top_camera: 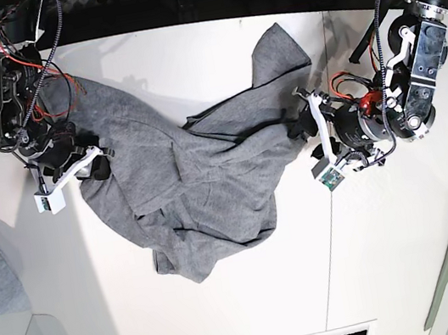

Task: Layout the t-shirt on the table in an organized manner, then fold the t-shirt properly
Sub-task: 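Pull the shirt edges apart with both grippers to spread it flat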

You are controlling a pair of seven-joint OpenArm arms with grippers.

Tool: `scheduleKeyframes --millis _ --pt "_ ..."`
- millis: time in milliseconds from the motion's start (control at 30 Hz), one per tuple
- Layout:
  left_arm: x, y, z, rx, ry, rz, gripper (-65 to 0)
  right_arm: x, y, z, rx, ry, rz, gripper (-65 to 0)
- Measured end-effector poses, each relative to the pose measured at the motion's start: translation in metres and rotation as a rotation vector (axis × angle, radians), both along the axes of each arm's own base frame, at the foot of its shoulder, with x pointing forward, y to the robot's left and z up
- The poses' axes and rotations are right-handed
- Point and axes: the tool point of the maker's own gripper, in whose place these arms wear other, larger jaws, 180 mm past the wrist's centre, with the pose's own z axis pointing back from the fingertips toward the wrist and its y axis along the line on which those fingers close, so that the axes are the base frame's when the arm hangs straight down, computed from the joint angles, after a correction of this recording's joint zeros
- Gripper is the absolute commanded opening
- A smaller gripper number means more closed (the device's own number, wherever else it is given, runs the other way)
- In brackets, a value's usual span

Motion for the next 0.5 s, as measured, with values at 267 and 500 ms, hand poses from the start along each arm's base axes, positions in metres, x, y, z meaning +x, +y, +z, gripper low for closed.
scheduleKeyframes --millis 267,500 --pt "-0.031 -0.03 -0.001 -0.137 0.076 -0.13 -28.8 0.001 0.002 0.001 0.019 -0.005 -0.005 -46.0" --pt "-0.019 -0.027 0.002 -0.121 -0.003 -0.113 -52.0 -0.002 0.005 0.0 0.025 0.0 0.019 -63.3"
